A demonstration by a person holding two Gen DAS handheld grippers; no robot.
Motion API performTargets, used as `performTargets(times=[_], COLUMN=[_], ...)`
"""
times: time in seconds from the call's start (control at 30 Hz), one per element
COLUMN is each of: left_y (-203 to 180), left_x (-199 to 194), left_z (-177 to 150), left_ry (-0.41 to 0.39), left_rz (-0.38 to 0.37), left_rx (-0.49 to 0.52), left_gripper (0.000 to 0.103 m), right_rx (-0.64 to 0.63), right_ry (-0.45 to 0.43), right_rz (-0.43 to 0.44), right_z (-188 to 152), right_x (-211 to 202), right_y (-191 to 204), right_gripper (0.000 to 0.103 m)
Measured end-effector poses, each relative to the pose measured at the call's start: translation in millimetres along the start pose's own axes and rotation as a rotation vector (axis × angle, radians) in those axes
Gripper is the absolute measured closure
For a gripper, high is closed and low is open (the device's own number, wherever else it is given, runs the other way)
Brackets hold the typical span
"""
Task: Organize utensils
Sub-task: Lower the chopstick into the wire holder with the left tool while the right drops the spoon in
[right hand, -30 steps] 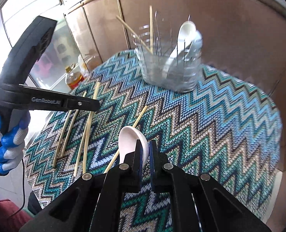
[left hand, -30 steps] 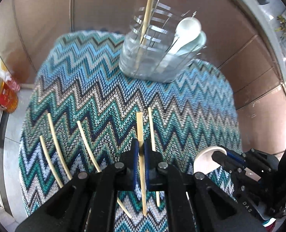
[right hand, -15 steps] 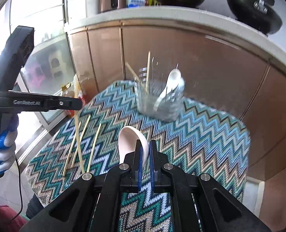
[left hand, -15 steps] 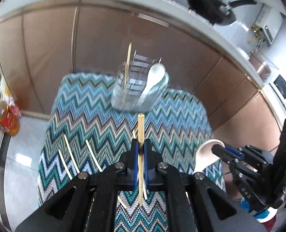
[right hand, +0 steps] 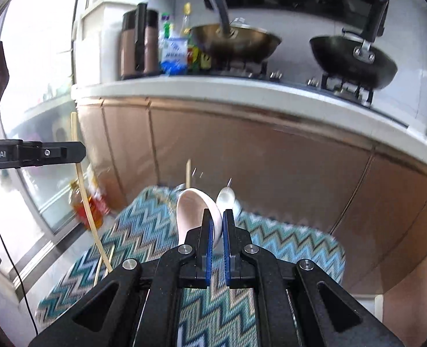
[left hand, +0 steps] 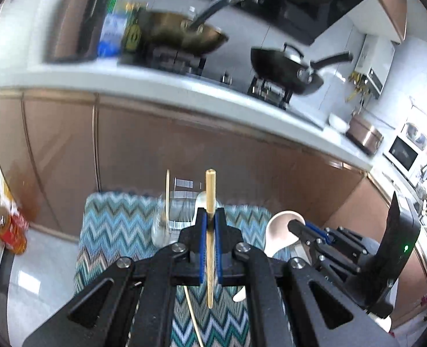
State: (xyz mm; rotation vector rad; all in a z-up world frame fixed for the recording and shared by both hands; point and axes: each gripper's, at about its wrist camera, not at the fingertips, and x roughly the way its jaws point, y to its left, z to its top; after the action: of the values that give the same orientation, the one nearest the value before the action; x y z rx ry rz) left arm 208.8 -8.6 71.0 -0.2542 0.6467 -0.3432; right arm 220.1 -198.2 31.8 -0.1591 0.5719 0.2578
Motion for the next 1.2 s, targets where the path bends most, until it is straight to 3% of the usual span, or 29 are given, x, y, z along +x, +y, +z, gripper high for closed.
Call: performTargets(times=[0.17,0.37,0.7,1.0,1.13,1.2], left_y=[0,14,42,47,46,46], left_x=[20,74,146,188,196,194], left_z=[32,51,46,30,18,15], left_ry=[-0.086,-0.097,-0.084,-0.086,-0.083,-0.08], left_rz=[0.027,0.065,0.123,0.174,0.169,0.159], left_rx=[0.004,-0.018,-0.044,-0.002,0.024,0.028], left_gripper=[0.098,0.098,0.098,0.098,0.097,0.097], right_rx=[0.01,-0.003,-0.012,-0.026,-0.013,-0.01], right_ry=[-0.068,-0.104,-0.118,-0.133,-0.109,-0.099], right_rz=[-0.058,-0.103,-0.173,-0.165,-0.12,-0.113], right_z=[25,40,32,8,-9,-13], right_x=[20,65,135,167,175,174], right_y=[-10,-11,-7,-3,-2,-3], right_gripper=[0.097,0.097,0.097,0.096,0.088,0.075])
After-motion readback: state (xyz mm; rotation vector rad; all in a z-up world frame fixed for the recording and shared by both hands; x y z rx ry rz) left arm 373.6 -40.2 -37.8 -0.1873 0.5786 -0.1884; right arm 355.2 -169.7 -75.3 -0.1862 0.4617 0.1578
